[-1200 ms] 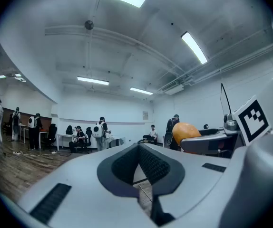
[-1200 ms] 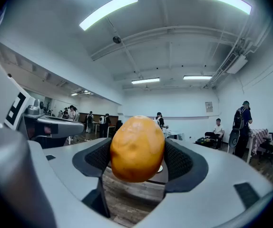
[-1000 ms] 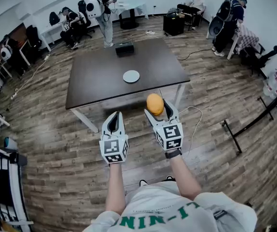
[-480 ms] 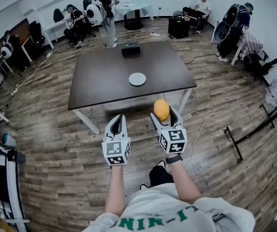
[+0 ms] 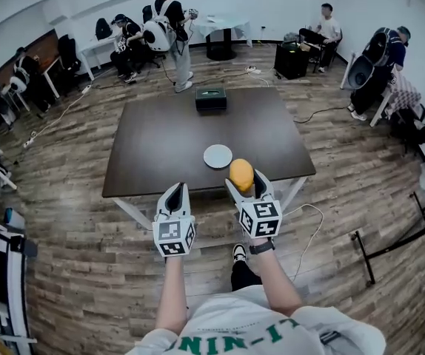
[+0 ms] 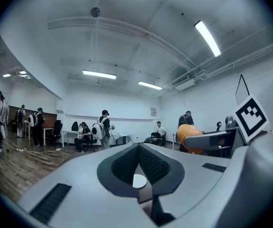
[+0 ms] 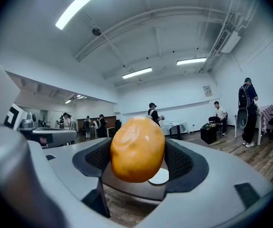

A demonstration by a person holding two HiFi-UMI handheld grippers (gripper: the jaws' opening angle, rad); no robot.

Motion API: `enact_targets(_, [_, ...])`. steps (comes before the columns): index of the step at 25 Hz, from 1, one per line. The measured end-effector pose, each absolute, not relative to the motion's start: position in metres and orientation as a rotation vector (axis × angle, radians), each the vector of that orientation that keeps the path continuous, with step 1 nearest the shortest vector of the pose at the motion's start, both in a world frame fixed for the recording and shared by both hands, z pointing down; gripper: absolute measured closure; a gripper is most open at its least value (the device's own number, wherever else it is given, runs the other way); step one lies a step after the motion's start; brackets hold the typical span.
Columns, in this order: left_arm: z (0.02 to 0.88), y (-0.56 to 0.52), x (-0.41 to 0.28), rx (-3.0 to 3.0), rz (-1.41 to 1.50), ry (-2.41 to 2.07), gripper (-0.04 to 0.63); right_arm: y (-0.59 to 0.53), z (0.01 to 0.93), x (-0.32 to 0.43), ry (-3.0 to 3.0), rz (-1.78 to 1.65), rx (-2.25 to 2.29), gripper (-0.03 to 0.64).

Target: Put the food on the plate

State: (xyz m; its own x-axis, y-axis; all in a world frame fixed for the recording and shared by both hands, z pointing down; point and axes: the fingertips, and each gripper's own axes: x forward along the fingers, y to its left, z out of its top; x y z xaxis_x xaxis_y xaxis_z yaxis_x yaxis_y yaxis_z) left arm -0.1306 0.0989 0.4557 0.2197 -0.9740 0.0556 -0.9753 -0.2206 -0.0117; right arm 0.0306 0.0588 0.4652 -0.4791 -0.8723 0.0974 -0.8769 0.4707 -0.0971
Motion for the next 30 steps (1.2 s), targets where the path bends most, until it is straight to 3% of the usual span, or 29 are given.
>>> enact_targets(8, [0.435,-0.056,-0.098,2.386,0.024,-1.975,0.583,-0.098,0.446,0.052,-2.704,0.227,1.483,0.262])
enact_targets(17, [0.456,-0.159,-0.077,2.36,0.088,-1.958,0.583,-0.195,0.472,0.046,-2.718,0.3,1.368,0.262])
enact_targets(30, [0.484,-0.288,-0.113,2.395,0.125,-1.865,0.583,-0.317,0.501,-0.001,-2.665,0.329,1.341,0.262])
